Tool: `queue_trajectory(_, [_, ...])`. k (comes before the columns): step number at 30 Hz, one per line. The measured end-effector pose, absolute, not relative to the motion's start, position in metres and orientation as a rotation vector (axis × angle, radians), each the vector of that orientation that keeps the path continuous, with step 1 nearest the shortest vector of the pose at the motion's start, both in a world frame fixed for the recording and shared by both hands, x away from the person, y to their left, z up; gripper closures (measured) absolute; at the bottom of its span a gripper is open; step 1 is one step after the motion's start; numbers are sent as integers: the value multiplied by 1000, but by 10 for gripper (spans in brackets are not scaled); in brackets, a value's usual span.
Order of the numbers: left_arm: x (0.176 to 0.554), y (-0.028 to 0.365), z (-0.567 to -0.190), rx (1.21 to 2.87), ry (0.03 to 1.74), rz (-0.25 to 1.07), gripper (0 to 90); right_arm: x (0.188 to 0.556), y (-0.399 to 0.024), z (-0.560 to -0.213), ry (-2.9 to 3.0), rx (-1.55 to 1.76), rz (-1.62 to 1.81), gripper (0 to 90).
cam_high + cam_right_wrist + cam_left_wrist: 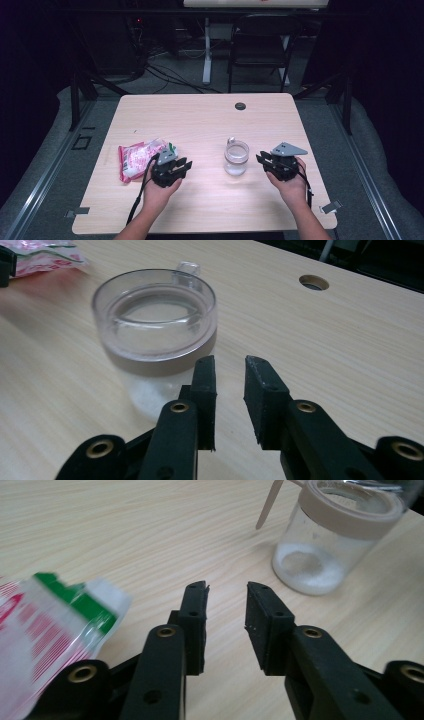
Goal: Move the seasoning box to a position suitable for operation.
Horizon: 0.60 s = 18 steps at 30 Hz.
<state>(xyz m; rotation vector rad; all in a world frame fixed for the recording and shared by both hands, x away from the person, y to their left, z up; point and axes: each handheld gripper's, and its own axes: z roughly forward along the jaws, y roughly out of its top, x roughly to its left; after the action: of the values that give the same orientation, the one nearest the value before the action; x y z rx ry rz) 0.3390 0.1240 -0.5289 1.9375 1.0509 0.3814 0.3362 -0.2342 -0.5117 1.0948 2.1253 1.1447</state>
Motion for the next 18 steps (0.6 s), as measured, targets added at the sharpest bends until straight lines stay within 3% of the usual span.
queue_trajectory(8, [364, 84, -541, 1886, 1096, 307, 879, 362, -225, -526, 2144, 1118, 1145, 880])
queue_trajectory(18, [369, 52, -546, 1905, 1092, 311, 900, 368, -218, -534, 2149, 1098, 1165, 900])
